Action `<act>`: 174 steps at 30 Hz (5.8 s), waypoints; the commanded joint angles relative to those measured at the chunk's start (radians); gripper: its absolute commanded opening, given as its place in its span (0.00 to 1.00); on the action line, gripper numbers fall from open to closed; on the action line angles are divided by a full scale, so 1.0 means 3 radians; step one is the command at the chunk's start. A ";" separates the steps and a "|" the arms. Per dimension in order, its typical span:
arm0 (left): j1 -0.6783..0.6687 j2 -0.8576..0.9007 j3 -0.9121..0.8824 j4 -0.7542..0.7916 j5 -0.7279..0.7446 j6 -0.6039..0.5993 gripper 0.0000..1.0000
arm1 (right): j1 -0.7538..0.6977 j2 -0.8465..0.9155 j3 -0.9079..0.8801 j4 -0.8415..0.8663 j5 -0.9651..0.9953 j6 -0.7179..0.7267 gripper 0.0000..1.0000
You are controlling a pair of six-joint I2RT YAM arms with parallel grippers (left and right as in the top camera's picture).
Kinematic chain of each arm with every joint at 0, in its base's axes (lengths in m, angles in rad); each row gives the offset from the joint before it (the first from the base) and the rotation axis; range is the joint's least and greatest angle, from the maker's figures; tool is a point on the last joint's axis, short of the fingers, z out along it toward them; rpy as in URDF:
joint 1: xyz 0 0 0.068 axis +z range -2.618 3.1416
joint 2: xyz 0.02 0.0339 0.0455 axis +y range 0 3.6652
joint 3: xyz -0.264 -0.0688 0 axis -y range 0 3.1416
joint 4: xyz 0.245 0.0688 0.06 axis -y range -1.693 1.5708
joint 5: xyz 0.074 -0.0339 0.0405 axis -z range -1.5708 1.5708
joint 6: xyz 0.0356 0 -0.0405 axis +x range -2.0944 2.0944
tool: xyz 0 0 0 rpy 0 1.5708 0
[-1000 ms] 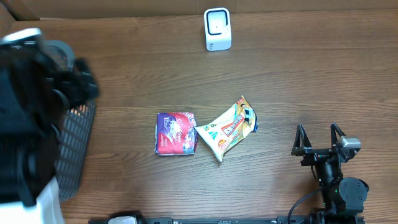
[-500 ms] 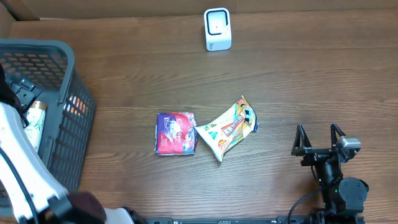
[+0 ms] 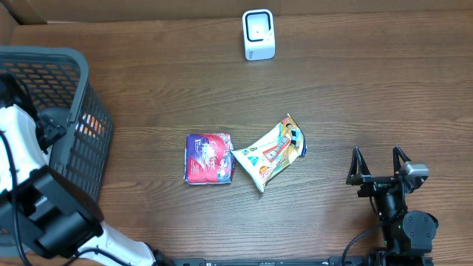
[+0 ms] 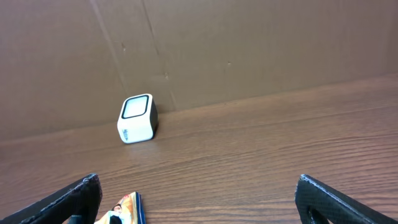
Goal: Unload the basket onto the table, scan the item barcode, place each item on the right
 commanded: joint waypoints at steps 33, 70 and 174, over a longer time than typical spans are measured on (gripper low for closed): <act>0.0006 0.0984 -0.0205 0.0175 0.0399 0.0801 0.86 | -0.0006 -0.0024 -0.0034 0.0013 0.0034 -0.0027 1.00; 0.0473 0.0971 -0.0120 0.0610 0.0235 0.2518 0.53 | -0.0006 -0.0024 -0.0034 0.0013 0.0034 -0.0027 1.00; 0.0127 0.0515 -0.0123 0.0706 0.0488 0.0727 1.00 | -0.0006 -0.0024 -0.0034 0.0013 0.0034 -0.0027 1.00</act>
